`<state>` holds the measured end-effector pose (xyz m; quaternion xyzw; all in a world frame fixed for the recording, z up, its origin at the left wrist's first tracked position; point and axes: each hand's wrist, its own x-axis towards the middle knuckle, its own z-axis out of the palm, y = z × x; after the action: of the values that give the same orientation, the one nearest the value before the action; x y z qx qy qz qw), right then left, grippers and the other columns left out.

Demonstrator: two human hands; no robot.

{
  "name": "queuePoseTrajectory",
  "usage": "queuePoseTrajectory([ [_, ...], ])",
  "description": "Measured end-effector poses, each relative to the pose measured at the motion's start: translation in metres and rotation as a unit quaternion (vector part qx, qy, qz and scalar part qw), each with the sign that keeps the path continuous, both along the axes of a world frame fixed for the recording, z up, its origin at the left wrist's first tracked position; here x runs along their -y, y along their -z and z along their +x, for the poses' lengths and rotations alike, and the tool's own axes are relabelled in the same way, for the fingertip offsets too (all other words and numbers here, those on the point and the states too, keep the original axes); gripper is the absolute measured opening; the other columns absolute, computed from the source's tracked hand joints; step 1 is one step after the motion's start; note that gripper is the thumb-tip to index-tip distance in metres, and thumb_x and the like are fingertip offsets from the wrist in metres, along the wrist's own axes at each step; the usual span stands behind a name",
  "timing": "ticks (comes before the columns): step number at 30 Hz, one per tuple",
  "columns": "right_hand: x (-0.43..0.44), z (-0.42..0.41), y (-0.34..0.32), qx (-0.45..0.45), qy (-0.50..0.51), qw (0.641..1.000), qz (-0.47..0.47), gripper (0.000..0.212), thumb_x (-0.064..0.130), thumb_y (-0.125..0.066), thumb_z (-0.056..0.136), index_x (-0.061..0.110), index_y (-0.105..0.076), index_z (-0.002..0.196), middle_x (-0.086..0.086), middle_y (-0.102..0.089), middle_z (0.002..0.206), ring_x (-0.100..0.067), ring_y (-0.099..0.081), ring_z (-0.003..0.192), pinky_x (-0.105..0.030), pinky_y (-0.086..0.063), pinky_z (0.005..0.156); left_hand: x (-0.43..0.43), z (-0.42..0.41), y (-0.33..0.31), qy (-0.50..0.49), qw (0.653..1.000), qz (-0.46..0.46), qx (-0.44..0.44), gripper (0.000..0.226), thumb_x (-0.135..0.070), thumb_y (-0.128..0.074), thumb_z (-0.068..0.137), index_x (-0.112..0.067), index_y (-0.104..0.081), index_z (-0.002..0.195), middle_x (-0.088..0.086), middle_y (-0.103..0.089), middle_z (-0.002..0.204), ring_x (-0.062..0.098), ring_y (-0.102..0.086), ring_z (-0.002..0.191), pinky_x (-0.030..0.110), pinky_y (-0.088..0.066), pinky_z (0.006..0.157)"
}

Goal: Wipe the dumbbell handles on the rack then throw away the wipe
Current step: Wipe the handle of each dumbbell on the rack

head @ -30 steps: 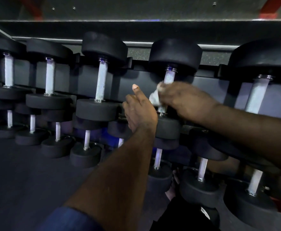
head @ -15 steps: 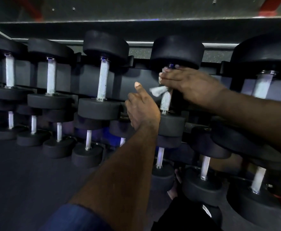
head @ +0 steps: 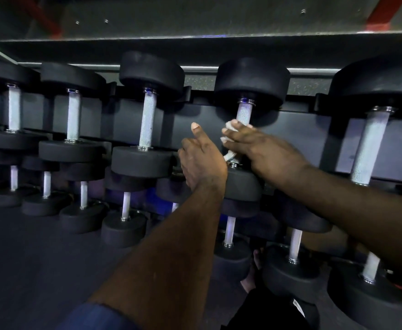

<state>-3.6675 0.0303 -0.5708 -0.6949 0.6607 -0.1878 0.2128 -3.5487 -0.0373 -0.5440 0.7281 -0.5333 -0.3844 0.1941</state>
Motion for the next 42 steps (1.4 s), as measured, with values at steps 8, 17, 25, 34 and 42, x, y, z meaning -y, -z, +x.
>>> queuePoseTrajectory([
  [8, 0.001, 0.054, 0.002, 0.366, 0.491, 0.786, -0.08, 0.033, 0.025, -0.073, 0.093, 0.021, -0.071, 0.125, 0.005, -0.068, 0.126, 0.004, -0.064, 0.114, -0.022, -0.048, 0.106, 0.0, 0.001, 0.001, 0.007, 1.0, -0.003, 0.006, 0.064, -0.064, -0.02, 0.107, -0.017, -0.059, 0.125, 0.012, -0.058, 0.135, 0.032, -0.053, 0.126, 0.037, -0.031, 0.091],
  [17, 0.029, 0.003, -0.002, 0.574, 0.496, 0.652, 0.026, 0.026, 0.013, -0.058, 0.1, 0.017, -0.071, 0.078, -0.001, -0.067, 0.078, -0.014, -0.058, 0.073, -0.03, -0.051, 0.069, -0.001, 0.002, -0.002, 0.016, 1.0, 0.0, 0.007, 0.063, -0.064, -0.019, 0.107, -0.018, -0.059, 0.121, 0.01, -0.058, 0.133, 0.03, -0.053, 0.125, 0.036, -0.029, 0.088],
  [25, 0.042, -0.02, 0.001, 0.407, 0.482, 0.766, 0.122, 0.018, 0.012, -0.055, 0.083, 0.01, -0.067, 0.07, -0.011, -0.071, 0.071, -0.036, -0.073, 0.072, -0.053, -0.061, 0.068, -0.001, 0.001, 0.0, 0.014, 1.0, -0.001, 0.009, 0.065, -0.065, -0.017, 0.106, -0.018, -0.059, 0.123, 0.008, -0.059, 0.133, 0.029, -0.054, 0.124, 0.037, -0.03, 0.089],
  [34, 0.021, 0.001, -0.011, 0.474, 0.429, 0.754, 0.154, 0.028, -0.004, -0.046, 0.094, 0.012, -0.061, 0.077, -0.005, -0.06, 0.067, -0.015, -0.059, 0.057, -0.03, -0.052, 0.058, -0.002, 0.0, -0.002, 0.015, 1.0, -0.005, 0.017, 0.065, -0.064, -0.019, 0.107, -0.017, -0.059, 0.127, 0.01, -0.058, 0.136, 0.029, -0.051, 0.127, 0.036, -0.027, 0.088],
  [42, 0.043, -0.011, -0.021, 0.67, 0.503, 0.545, 0.025, 0.026, -0.011, -0.049, 0.097, 0.009, -0.064, 0.095, -0.007, -0.062, 0.078, -0.012, -0.058, 0.06, -0.029, -0.044, 0.058, -0.001, -0.001, 0.001, 0.019, 0.999, -0.01, 0.025, 0.068, -0.063, -0.018, 0.108, -0.014, -0.059, 0.133, 0.013, -0.057, 0.141, 0.03, -0.05, 0.13, 0.034, -0.026, 0.09],
])
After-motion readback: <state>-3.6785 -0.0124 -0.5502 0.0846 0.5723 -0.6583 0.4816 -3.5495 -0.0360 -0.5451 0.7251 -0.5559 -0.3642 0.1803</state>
